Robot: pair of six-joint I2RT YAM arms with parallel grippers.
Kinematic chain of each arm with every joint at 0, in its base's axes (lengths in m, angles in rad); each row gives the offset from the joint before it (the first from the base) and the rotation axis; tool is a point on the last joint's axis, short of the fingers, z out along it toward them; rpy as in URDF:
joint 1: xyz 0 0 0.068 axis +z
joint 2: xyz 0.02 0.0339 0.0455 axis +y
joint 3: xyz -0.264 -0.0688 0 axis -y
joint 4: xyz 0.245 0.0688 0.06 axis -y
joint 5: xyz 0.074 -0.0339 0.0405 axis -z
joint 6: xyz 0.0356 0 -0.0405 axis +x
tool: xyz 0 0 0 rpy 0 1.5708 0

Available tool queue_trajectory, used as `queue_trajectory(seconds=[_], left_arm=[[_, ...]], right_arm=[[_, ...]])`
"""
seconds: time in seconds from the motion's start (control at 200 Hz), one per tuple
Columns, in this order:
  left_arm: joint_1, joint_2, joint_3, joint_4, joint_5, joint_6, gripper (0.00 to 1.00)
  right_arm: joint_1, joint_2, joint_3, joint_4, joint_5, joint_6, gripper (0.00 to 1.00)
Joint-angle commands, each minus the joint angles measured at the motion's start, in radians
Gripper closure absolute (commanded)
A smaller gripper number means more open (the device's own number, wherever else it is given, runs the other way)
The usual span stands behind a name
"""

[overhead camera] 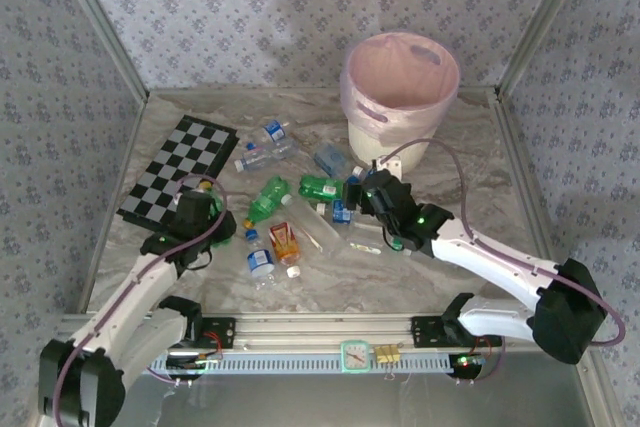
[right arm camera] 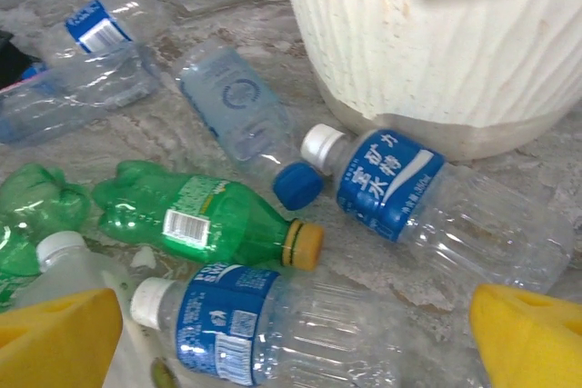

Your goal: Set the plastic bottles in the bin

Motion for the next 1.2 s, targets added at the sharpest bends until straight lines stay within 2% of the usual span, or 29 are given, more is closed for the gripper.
queue_trajectory(seconds=[0.0,0.225,0.5,0.645,0.785,0.98,1.194], left_arm=[[0.002,-0.032,0.110,0.046,-0.010,-0.009,0.57],[-0.022,0.073,0.298,0.223,0.068,-0.025,0.58],[-0.210,0.377,0.610,0.306,0.080,0.110,0.58],[-0.314,0.569,0.858,0.250,0.070,0.228,0.58],[-0.388,0.728,1.053,0.207,0.054,0.286,0.58],[-0.425,0.932,1.315,0.166,0.130,0.306,0.56],[-0.448,1.249,1.850,-0.080,0.211,0.354,0.56]], right_arm=[[-0.031,-0.024,-0.025,-0.020,-0.050,0.023,0.00],[-0.060,-0.041,-0.051,-0.060,-0.070,0.012,0.00],[-0.069,-0.087,-0.085,-0.119,-0.059,0.014,0.00],[-0.088,-0.137,-0.120,-0.150,-0.049,0.029,0.00],[-0.121,-0.189,-0.157,-0.170,-0.059,0.040,0.00],[-0.151,-0.274,-0.195,-0.187,-0.090,0.065,0.00],[-0.165,-0.355,-0.220,-0.168,-0.130,0.089,0.00]])
